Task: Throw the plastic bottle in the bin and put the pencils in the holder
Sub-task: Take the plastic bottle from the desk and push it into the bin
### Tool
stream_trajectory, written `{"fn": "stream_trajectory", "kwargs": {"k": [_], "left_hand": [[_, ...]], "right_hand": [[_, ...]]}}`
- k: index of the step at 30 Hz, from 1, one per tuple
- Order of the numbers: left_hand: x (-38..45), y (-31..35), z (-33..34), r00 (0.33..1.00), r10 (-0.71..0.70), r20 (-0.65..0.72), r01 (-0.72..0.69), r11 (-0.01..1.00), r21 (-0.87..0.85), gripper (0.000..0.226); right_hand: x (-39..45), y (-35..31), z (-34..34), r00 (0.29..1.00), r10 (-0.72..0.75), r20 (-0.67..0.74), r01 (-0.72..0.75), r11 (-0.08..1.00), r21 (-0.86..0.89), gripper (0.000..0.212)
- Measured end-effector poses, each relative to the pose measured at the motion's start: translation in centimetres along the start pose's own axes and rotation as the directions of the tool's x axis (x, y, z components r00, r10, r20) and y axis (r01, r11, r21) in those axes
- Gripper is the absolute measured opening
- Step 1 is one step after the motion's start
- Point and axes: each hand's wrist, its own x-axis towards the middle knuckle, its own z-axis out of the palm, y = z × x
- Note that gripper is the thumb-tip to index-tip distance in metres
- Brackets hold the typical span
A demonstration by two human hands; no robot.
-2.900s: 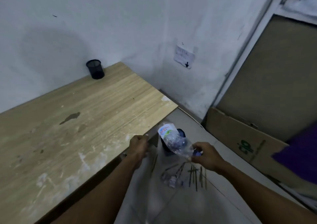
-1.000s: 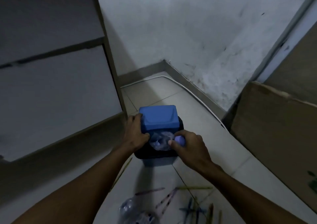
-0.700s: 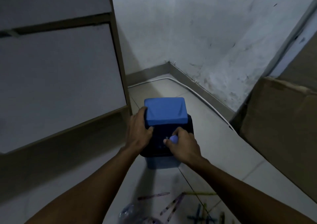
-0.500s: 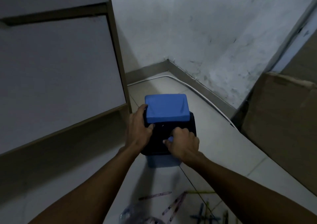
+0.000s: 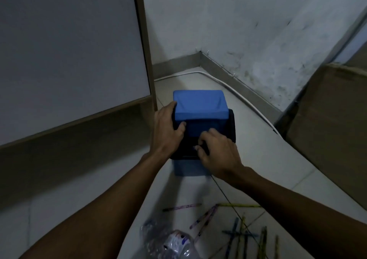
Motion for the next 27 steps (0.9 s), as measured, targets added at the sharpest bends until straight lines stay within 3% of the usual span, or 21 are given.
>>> {"fn": "stream_trajectory", "kwargs": {"k": [3, 5, 9, 12, 15, 20, 27], "left_hand": [[-0.5, 0.0, 0.2, 1.0, 0.021, -0.008, -0.021, 0.999, 0.028, 0.056], [-0.9, -0.1, 0.3, 1.0, 0.022, -0.002, -0.022, 0.999, 0.036, 0.057], [-1.5, -0.1, 0.0, 0.999, 0.02, 0.04, -0.022, 0.999, 0.033, 0.06], [-2.5, -0.1, -0.6, 0.998, 0.007, 0.054, -0.007, 1.0, -0.002, 0.061], [-3.7, -0.5, -1.8, 0.998, -0.027, 0.061, 0.029, 0.999, -0.031, 0.056], [-5.9, -2.5, -3.6, 0.989, -0.109, 0.104, 0.104, 0.993, 0.053, 0.058], [-7.5, -4.9, -5.5, 0.965, -0.219, 0.144, 0.2, 0.971, 0.131, 0.064]], "right_hand": [[-2.1, -0.2, 0.5, 0.978, -0.205, 0.034, 0.202, 0.977, 0.075, 0.013], [-3.5, 0.0, 1.7, 0.948, -0.248, 0.198, 0.235, 0.968, 0.086, 0.014], [-5.9, 0.7, 5.2, 0.786, -0.087, 0.613, 0.12, 0.993, -0.013, 0.031], [-8.5, 0.7, 8.1, 0.652, 0.002, 0.758, 0.054, 0.997, -0.049, 0.05], [-11.0, 0.1, 10.2, 0.601, 0.074, 0.796, 0.078, 0.986, -0.15, 0.071], [-13.6, -0.9, 13.0, 0.646, 0.069, 0.76, 0.112, 0.977, -0.184, 0.083], [-14.1, -2.1, 15.4, 0.599, 0.131, 0.79, -0.113, 0.991, -0.078, 0.081]]}}
